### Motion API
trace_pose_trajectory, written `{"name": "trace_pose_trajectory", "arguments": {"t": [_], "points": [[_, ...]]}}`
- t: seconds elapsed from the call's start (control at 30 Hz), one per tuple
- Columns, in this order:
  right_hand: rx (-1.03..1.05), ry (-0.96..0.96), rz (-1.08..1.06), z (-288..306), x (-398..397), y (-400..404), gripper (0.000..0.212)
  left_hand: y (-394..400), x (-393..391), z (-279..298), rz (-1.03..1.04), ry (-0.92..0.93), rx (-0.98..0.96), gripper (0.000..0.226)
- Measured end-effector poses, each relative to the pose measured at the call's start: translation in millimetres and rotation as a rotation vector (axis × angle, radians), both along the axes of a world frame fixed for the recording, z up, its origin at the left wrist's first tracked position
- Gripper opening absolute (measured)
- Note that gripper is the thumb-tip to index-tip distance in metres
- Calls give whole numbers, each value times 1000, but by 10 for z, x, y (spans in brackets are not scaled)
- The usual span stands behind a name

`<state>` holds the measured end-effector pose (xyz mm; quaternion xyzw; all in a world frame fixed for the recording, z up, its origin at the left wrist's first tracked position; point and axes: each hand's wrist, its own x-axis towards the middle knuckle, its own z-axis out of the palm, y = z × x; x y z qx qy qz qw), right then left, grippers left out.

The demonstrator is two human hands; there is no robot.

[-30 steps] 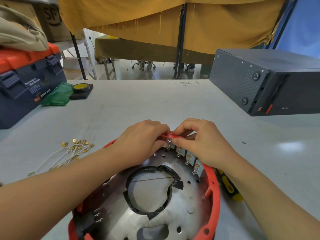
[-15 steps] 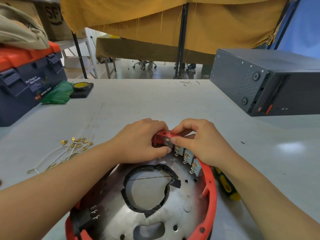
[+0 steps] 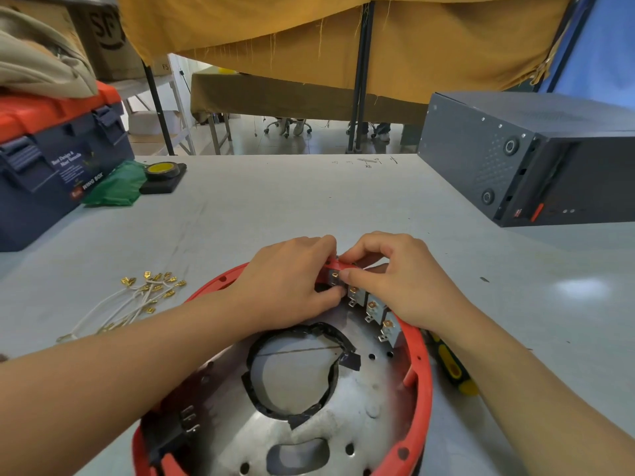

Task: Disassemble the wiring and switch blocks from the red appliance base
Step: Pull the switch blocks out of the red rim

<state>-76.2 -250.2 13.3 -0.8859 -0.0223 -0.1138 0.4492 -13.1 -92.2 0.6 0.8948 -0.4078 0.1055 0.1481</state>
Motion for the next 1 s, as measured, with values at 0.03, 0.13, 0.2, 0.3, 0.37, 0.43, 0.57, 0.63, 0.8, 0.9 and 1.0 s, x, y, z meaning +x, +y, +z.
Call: {"name": "trace_pose_trajectory", "arguments": {"t": [0.03, 0.13, 0.2, 0.3, 0.37, 0.43, 0.57, 0.63, 0.8, 0.9, 1.0], "points": [[2, -2, 0, 0, 0, 3, 8, -1, -5, -4, 3, -6, -1, 26], [-1, -13, -3, -2, -3, 13, 8, -2, -23, -12, 10, -21, -3, 26], [-3, -23, -7, -4, -2, 15, 8, -7, -29, -10, 17, -24, -4, 25], [-8, -33, -5, -10, -1, 11, 7, -22, -38, -10, 27, -27, -8, 25], [-12, -38, -3, -12, -2, 9, 7, -31, -43, -14, 33, -36, -8, 26], [-21, -42, -2, -11, -3, 13, 7, -33, -48, -20, 37, -42, -8, 26], [-39, -50, -7, -4, -4, 18, 8, -35, -50, -21, 36, -56, -11, 27], [-45, -48, -9, -4, -2, 15, 8, -35, -47, -25, 35, -59, -12, 26], [-27, -27, 0, -3, 2, 0, 7, -2, -6, 26, 5, 25, 0, 28], [-7, -14, -5, -7, 10, -9, 6, 92, 54, 109, -51, 183, 13, 27], [-1, -8, -4, -16, 15, -11, 6, 139, 103, 138, -89, 234, -3, 20]]}}
